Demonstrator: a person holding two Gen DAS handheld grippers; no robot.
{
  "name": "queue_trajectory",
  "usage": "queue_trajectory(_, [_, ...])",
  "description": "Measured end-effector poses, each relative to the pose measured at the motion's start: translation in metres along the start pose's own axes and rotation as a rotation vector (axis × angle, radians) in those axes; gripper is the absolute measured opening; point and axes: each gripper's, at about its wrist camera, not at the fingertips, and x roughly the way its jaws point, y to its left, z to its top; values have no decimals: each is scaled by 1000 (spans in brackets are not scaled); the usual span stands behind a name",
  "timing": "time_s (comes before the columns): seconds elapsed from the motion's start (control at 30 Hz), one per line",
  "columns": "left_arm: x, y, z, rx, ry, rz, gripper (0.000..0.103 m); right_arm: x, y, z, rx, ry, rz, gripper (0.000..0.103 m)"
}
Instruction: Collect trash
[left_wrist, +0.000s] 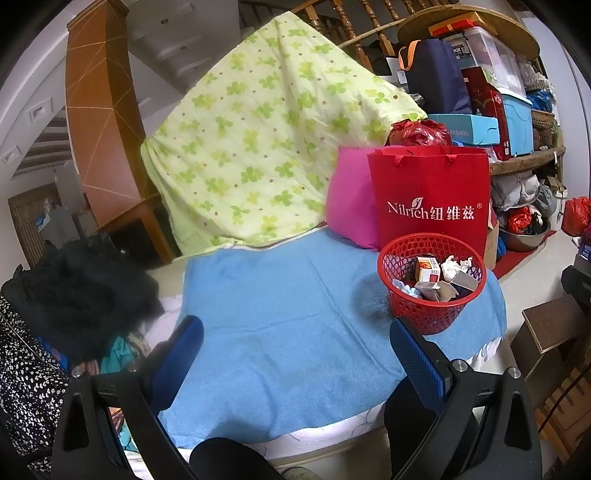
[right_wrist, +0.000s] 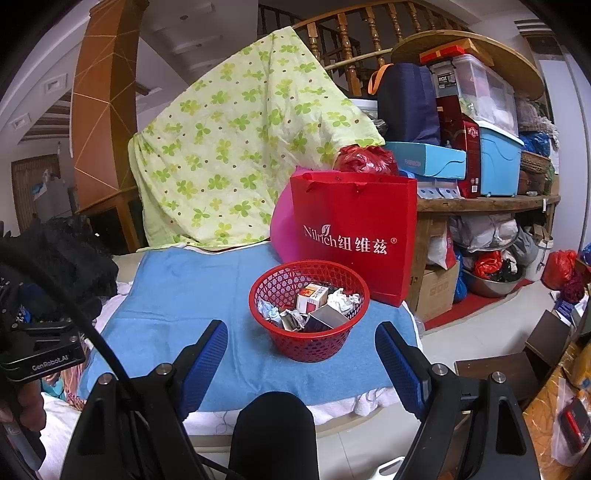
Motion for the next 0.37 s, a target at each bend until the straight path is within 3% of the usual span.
queue_trajectory(0.23, [14,2,-1,-9,1,-14,100,12,5,2,-13,8,-7,85])
queue_trajectory(0.37, [36,34,2,-117,-26,-21,100,31,11,7,-25,20,-13,85])
